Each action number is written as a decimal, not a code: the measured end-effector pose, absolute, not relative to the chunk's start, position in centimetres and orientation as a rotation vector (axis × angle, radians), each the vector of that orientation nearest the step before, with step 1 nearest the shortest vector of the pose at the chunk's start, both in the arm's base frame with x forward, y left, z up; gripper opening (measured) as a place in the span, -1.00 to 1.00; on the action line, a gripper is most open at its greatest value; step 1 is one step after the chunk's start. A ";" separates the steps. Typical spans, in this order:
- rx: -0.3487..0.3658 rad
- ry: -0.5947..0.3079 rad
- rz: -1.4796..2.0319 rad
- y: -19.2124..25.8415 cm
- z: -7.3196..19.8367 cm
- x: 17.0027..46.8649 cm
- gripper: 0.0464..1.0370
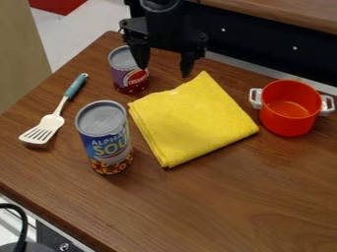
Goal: Le bras du robot tire la serviette devant la marmite
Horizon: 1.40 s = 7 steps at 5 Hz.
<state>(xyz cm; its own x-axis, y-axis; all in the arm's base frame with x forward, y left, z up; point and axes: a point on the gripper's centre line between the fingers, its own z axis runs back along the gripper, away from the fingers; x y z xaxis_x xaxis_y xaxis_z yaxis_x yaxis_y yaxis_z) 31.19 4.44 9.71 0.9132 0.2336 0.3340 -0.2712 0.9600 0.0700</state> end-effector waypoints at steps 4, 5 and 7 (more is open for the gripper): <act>0.210 -0.345 0.397 5.2 3.3 35.9 -0.74; 0.203 -0.335 0.406 4.2 2.0 37.0 -0.98; 0.202 -0.310 0.414 4.2 -0.2 38.1 -0.99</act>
<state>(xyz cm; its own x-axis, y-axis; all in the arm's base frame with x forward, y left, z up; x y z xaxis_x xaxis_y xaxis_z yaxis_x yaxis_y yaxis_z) 38.12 4.19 -0.20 0.8698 0.3623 0.3349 -0.4233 0.8968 0.1291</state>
